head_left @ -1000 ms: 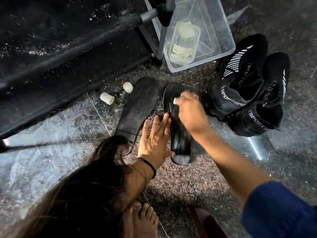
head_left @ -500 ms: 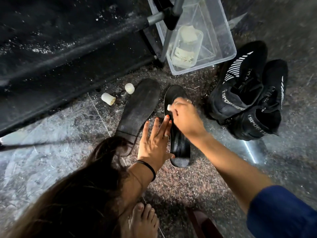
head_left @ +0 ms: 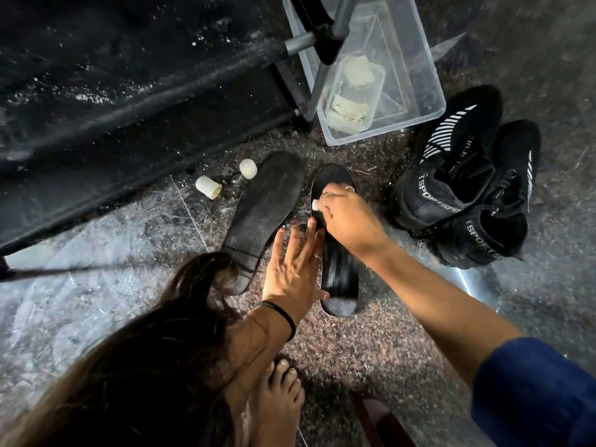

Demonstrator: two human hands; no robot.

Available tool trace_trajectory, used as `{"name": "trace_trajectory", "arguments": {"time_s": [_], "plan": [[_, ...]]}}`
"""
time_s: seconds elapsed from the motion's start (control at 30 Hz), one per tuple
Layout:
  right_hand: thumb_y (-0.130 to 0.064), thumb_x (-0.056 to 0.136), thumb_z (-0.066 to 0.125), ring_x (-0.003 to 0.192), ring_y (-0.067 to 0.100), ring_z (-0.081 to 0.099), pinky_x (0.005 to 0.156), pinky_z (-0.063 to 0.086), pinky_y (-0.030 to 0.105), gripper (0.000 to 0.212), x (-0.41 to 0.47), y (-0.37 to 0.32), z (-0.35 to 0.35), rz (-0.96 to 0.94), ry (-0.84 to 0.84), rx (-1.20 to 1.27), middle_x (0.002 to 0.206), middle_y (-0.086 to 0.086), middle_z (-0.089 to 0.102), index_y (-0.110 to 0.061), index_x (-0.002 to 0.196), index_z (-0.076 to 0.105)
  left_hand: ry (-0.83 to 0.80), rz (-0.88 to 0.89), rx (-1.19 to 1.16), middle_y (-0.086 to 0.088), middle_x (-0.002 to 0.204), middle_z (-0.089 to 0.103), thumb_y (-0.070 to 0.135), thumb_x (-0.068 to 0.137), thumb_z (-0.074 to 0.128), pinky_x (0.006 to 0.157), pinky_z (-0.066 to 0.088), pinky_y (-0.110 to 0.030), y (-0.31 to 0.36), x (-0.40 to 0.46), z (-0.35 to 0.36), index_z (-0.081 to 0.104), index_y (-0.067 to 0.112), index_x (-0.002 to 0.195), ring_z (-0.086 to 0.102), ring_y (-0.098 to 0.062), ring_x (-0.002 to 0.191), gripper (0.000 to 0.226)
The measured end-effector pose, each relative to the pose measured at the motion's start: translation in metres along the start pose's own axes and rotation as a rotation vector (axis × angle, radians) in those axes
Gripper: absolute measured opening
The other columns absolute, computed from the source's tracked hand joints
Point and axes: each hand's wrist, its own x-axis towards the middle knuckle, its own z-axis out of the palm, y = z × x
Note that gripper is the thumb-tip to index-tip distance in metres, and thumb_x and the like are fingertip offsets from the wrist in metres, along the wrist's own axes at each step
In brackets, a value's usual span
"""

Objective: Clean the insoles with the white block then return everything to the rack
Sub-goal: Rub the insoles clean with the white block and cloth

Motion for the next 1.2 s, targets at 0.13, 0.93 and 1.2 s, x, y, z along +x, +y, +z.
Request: {"name": "trace_trajectory", "arguments": {"time_s": [0.13,0.93,1.2], "plan": [[0.001,0.084,0.055,0.085,0.031,0.064,0.078,0.052,0.032,0.016,0.028,0.021,-0.017,0.237,0.139,-0.023,0.096,0.014,0.065,0.000,0.092,0.069,-0.024,0.008,0.034,-0.013,0.152,-0.030,0.065,0.088,0.040,0.111,-0.016,-0.050,0.000,0.002,-0.005,-0.022,0.008,0.146,-0.013,-0.034,0.144,0.102],[0.006,0.085,0.048,0.079,0.029,0.054,0.063,0.050,0.042,0.018,-0.026,-0.003,0.001,-0.053,-0.057,-0.047,0.089,0.008,0.056,-0.003,0.079,0.063,-0.007,0.028,0.053,-0.014,0.156,-0.019,0.062,0.090,0.040,0.111,-0.016,-0.050,-0.001,-0.001,-0.007,-0.012,0.007,0.148,-0.008,-0.030,0.145,0.096],[0.005,0.085,0.052,0.097,0.030,0.058,0.082,0.051,0.035,0.022,0.011,-0.002,-0.006,0.235,0.095,-0.048,0.108,0.010,0.060,-0.002,0.099,0.069,0.004,0.032,0.043,-0.015,0.154,-0.024,0.064,0.087,0.042,0.113,-0.012,-0.050,0.000,-0.001,-0.009,-0.012,0.005,0.148,-0.004,-0.030,0.145,0.101]]}}
